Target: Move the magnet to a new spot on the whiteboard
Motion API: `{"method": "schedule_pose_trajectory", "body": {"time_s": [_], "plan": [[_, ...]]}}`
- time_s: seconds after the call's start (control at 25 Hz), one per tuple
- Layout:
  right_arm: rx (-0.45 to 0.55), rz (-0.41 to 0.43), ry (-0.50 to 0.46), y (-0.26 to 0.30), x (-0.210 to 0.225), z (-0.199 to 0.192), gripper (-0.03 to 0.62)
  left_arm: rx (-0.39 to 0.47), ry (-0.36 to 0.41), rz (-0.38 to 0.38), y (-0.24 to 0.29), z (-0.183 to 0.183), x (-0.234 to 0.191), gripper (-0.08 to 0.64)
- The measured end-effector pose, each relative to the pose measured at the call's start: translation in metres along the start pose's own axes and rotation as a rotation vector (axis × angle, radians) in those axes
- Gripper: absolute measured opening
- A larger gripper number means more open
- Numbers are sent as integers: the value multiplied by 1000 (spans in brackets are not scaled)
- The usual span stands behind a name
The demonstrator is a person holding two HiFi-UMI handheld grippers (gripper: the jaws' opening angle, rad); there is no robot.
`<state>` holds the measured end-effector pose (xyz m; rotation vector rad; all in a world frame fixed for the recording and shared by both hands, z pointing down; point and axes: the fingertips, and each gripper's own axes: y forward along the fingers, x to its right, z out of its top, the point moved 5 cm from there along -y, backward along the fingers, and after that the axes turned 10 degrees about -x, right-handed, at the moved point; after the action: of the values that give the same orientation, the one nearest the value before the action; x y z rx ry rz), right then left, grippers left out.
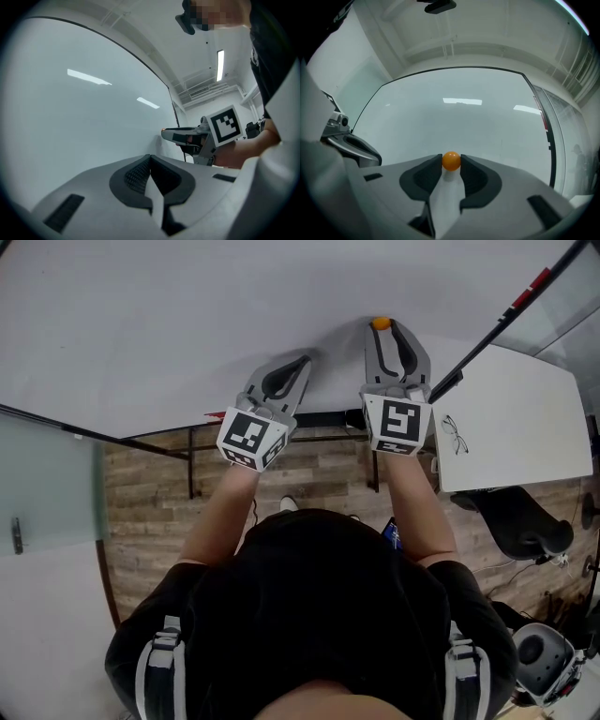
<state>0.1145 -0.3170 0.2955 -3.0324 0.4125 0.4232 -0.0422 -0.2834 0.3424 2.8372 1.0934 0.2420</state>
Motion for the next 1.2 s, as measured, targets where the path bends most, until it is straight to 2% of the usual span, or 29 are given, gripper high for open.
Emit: {"method": "schedule_pose_trajectory", "body": {"time_s": [0.2,0.52,0.76,0.88,1.08,1.2], "plan": [[-8,60,16,-11,-3,-8,120,10,-19,-8,0,1,-1,5],[-60,173,98,-37,-23,-37,120,15,-20,-21,-2,-7,4,5],[-39,220,67,-50,-31,-44,120,29,7,-48,-13,-13,12,5],[-29,276,74,-55,-39,-48,120,46,18,-57,-20,-17,15,5],[-35,381,138,-60,-51,-57,120,51,17,-54,-28,-25,16,5],[-30,415,157,-66,-64,-58,120,52,5,-48,-39,-30,13,5]]}}
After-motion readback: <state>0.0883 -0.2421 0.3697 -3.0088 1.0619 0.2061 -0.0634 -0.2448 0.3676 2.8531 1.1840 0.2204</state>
